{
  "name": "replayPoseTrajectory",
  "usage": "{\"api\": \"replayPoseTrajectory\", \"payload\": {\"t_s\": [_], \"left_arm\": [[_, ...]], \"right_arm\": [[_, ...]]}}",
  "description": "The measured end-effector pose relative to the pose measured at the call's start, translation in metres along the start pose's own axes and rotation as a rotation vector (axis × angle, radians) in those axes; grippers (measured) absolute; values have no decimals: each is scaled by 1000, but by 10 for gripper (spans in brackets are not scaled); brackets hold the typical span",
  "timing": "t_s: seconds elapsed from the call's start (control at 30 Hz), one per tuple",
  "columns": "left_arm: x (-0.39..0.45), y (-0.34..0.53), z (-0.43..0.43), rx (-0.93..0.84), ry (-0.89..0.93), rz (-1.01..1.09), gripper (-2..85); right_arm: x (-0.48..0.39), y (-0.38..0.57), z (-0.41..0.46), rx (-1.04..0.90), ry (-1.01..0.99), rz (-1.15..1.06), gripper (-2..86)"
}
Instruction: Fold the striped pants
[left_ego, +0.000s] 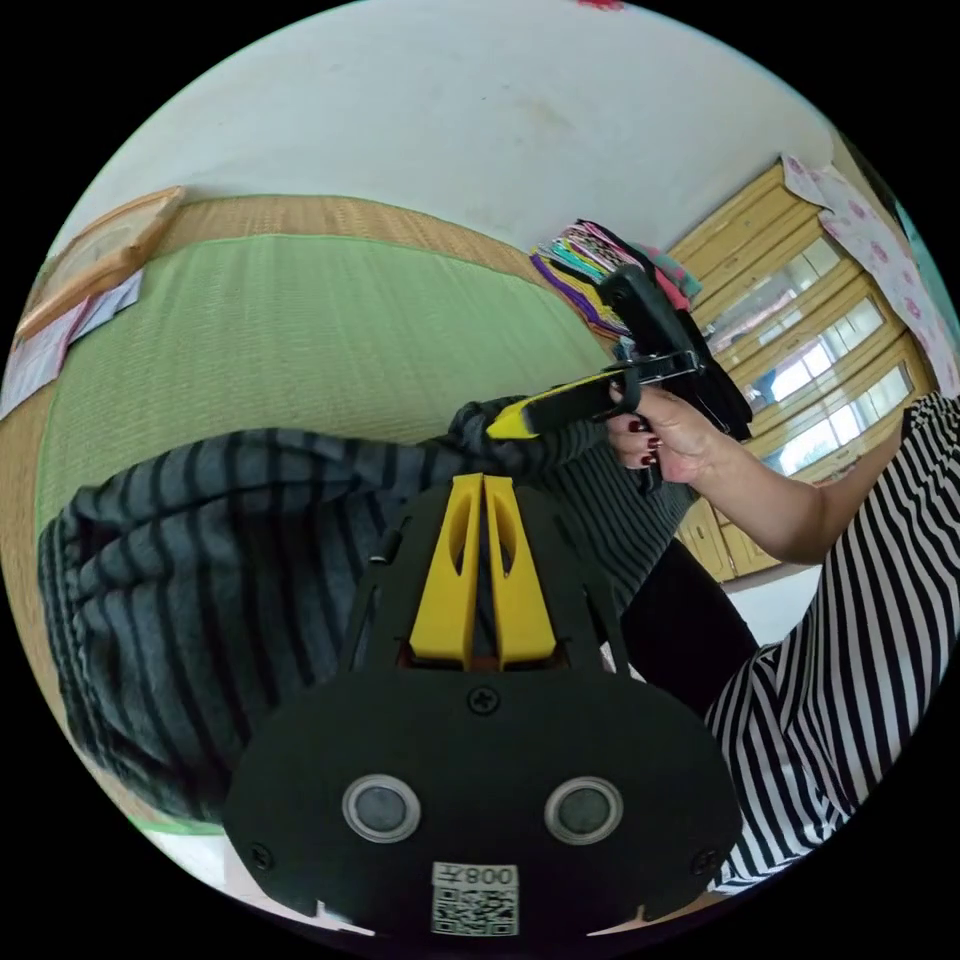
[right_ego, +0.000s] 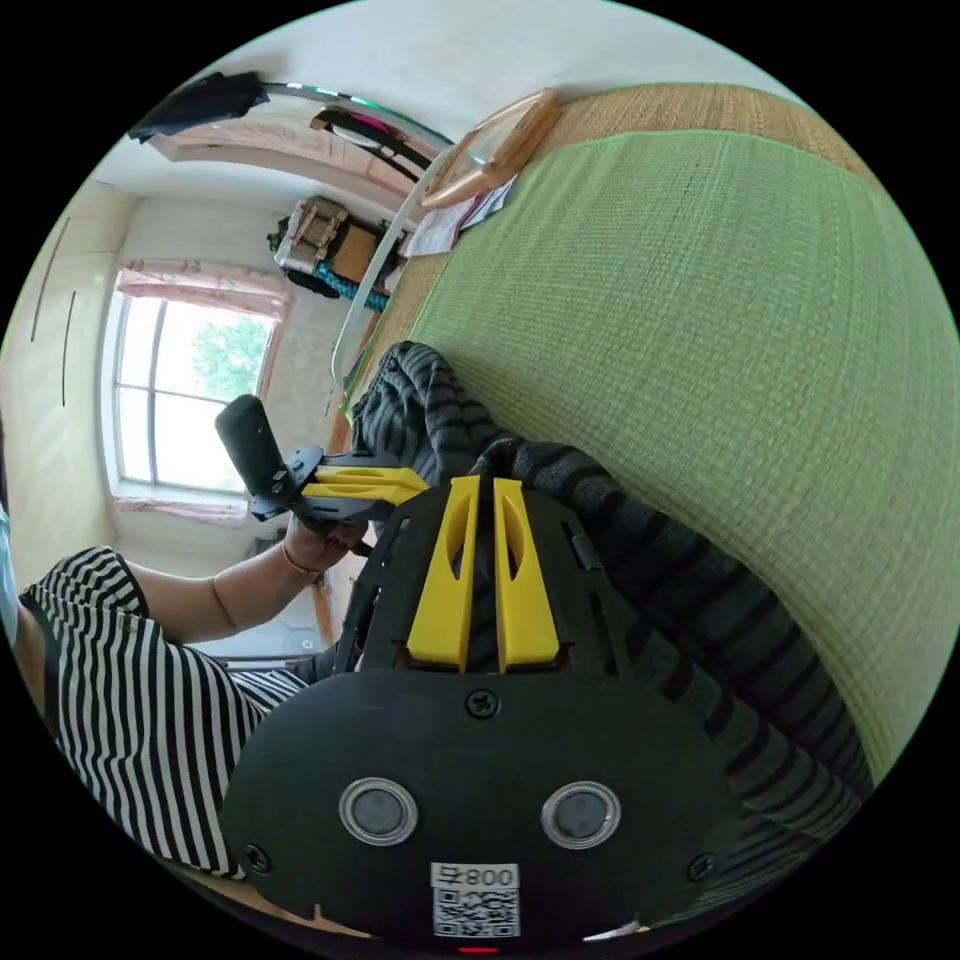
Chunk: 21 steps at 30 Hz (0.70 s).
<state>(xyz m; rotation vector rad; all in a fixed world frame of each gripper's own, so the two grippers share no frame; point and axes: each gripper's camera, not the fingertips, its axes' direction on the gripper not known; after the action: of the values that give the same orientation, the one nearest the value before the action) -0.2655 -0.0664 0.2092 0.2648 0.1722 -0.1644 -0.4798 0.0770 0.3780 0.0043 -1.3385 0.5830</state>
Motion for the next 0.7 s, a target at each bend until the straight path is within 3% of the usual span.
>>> {"api": "replayPoseTrajectory", "payload": {"t_s": [0.2, 0.43, 0.53, 0.7], "left_arm": [[-44, 20, -23, -83, -196, -185, 2], [-58, 34, -40, -65, -157, -206, 2], [-60, 34, -50, -57, -144, -233, 5], [-54, 21, -74, 0, -171, -159, 31]], "right_arm": [[45, 20, -49, 303, -141, 144, 7], [90, 24, -46, 472, -296, 260, 1], [102, 11, -39, 403, -345, 238, 4], [101, 2, -20, 241, -102, 184, 32]]}}
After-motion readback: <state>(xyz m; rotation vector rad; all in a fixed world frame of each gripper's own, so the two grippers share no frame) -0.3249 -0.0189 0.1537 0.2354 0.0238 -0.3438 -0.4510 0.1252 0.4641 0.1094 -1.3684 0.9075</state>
